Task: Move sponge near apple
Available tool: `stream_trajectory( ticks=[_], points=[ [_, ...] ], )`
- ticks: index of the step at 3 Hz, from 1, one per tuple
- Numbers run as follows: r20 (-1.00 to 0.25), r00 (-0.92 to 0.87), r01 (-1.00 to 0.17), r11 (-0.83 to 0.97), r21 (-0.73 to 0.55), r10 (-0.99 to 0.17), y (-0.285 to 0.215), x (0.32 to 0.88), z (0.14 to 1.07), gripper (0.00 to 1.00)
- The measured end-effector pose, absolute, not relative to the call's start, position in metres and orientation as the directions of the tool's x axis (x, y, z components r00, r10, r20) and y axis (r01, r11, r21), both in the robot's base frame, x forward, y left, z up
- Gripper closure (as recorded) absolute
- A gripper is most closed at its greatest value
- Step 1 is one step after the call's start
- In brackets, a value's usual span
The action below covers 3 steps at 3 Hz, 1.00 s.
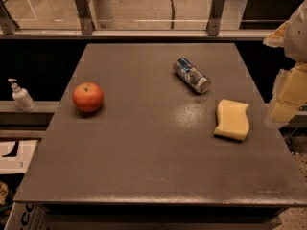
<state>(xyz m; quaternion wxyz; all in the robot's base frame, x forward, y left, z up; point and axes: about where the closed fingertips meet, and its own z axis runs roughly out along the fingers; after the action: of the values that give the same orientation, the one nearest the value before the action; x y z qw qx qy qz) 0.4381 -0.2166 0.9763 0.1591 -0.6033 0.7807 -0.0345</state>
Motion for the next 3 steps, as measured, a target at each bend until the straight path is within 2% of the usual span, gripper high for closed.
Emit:
stream_trajectory(
  ticks=[1,3],
  points=[
    [-0.214,-0.209,-0.931,0.261,-0.255,-0.954,-0.217,0.438,0.972,0.0],
    [-0.313,-0.236,-0.919,0.316,-0.235,-0.92,-0.233,0.447,0.929,0.0]
  ],
)
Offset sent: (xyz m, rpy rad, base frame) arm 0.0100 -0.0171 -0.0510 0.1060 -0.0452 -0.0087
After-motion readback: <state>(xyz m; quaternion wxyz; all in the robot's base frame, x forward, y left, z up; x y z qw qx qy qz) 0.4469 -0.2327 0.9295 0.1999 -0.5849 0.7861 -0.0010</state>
